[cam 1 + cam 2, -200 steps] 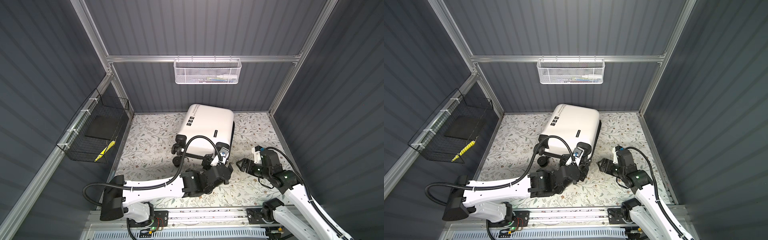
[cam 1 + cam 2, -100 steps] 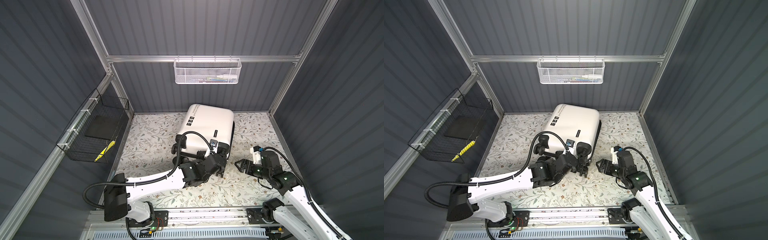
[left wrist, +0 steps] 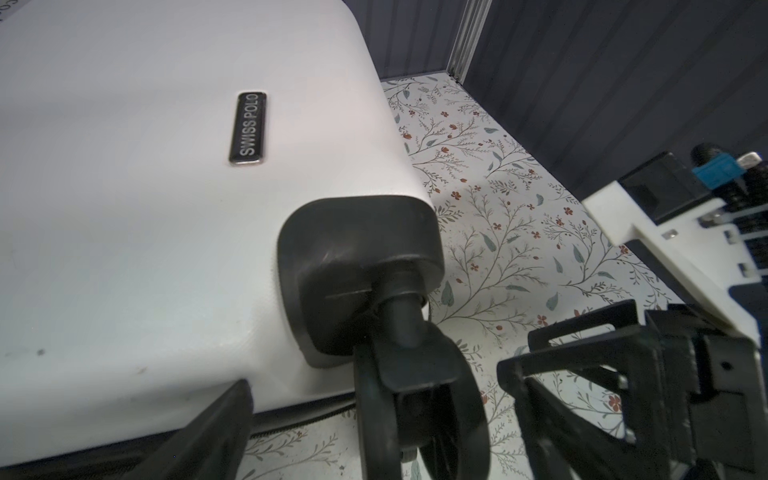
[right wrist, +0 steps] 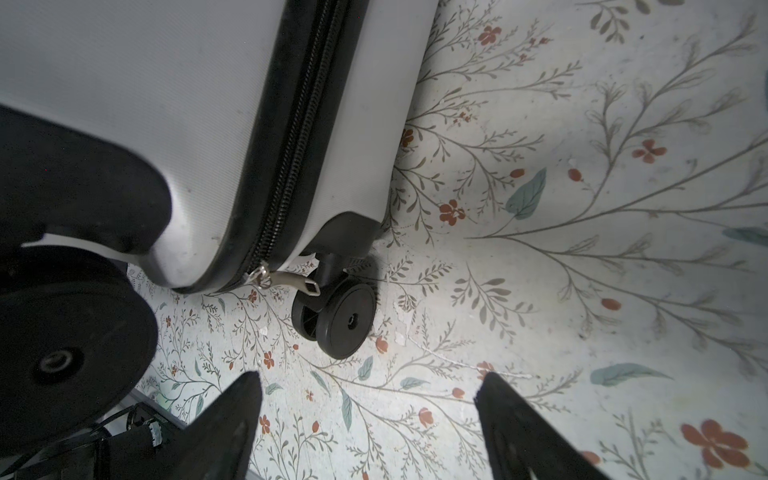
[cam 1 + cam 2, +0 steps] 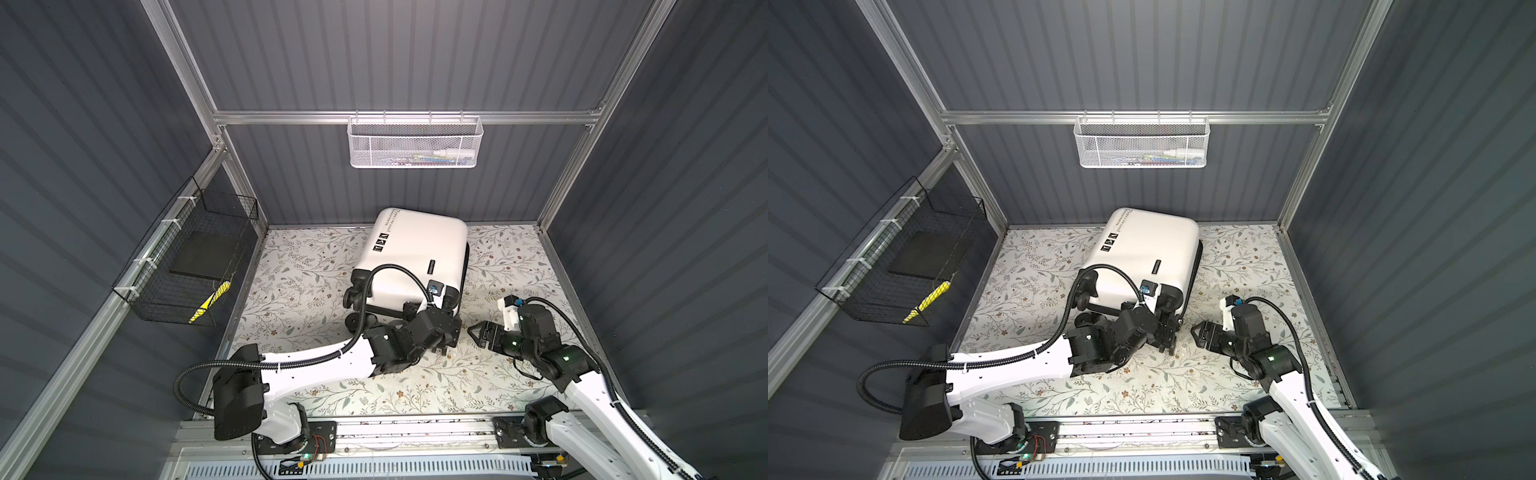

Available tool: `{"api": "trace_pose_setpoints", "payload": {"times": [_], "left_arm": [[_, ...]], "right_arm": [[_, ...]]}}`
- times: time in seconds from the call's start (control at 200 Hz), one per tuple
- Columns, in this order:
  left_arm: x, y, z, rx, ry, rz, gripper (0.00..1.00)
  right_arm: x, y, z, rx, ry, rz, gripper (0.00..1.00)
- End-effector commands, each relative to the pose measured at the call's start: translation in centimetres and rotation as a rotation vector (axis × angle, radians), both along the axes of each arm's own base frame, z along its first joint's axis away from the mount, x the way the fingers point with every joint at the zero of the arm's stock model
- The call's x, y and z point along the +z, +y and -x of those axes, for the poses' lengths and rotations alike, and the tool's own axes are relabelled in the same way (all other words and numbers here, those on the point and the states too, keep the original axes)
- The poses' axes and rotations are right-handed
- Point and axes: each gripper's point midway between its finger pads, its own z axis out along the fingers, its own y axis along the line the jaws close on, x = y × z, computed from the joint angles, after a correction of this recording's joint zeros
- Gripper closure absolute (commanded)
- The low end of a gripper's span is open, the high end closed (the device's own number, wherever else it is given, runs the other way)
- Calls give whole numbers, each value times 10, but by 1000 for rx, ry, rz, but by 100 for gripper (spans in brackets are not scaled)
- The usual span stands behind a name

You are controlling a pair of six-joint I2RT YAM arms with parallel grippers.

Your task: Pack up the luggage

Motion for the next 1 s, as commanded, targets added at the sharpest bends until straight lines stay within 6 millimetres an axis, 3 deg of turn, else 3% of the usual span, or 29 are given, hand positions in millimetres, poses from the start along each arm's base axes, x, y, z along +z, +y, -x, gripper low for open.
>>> {"api": "trace_pose_setpoints", "payload": {"times": [0.0,0.25,0.45,0.775,0.995], "left_arm": [[8,-9,6,-45,-15,38,1],[-15,-5,-1,25,21,-18,4],[-33,-7,-3,34,31,-56,12],[-26,-13,-1,-1,17,-40,45],[-7,-24,6,-62,16,14,76]], "right_arm": [[-2,3,0,13,-2,-9,17],[2,6,-3,28,-23,-8,17],[8,10,-6,63,-93,9,19],[4,26,-9,133,-181,6,22],[2,36,-13,154,-216,7,26]]}}
